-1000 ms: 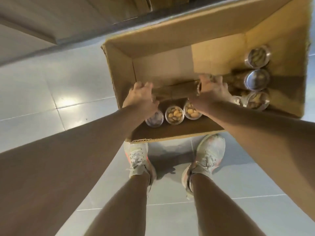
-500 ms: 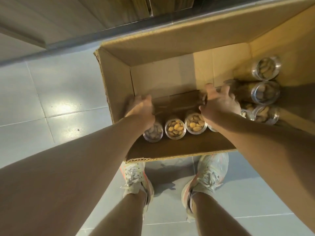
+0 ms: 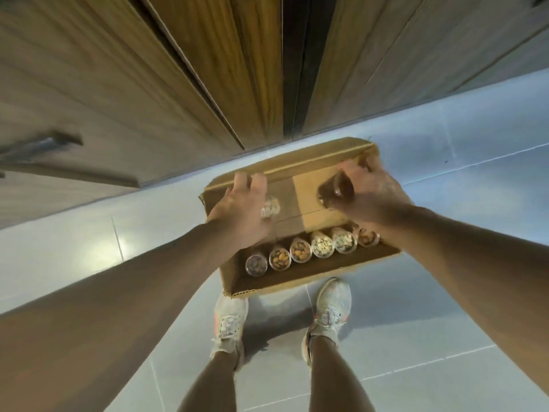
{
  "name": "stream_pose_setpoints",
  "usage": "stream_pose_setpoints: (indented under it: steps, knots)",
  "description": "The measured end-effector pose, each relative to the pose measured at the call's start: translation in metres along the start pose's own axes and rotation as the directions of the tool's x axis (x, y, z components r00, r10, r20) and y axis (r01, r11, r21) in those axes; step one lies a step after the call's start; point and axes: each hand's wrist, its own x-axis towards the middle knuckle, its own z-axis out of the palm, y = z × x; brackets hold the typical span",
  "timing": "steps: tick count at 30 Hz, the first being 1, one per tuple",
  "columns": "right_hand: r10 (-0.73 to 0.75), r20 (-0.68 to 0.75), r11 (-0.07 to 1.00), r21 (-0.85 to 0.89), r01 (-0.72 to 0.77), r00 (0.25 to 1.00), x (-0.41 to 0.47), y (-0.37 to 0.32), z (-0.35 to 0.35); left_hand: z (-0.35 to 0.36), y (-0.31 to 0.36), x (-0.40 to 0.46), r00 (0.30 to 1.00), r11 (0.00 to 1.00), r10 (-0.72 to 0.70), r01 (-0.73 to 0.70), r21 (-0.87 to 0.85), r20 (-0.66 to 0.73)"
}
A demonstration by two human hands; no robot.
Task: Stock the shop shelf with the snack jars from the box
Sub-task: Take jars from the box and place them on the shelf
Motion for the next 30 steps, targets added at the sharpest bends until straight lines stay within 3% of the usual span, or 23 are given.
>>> stream_pose_setpoints:
  steps: [5, 12, 20, 30]
  knots:
    - [0.011, -0.049, 0.999, -0.051, -0.013, 0.999, -0.068, -0.041, -0.128, -0.130, 0.063, -0.040, 0.989, 0.990, 0.131, -0.134, -0.043, -0.064]
    - [0.064, -0.277, 0.998, 0.001, -0.066, 0.959, -0.211, -0.093, -0.283, -0.300, 0.138, -0.137, 0.922, 0.928, 0.368, -0.372, -0.014, -0.120]
    - [0.120, -0.522, 0.992, 0.092, -0.085, 0.844, -0.376, -0.143, -0.391, -0.437, 0.226, -0.267, 0.733, 0.762, 0.646, -0.637, 0.120, -0.213]
    - [0.285, -0.717, 0.958, 0.204, -0.200, 0.636, -0.556, -0.173, -0.454, -0.531, 0.317, -0.387, 0.491, 0.516, 0.856, -0.829, 0.216, -0.161]
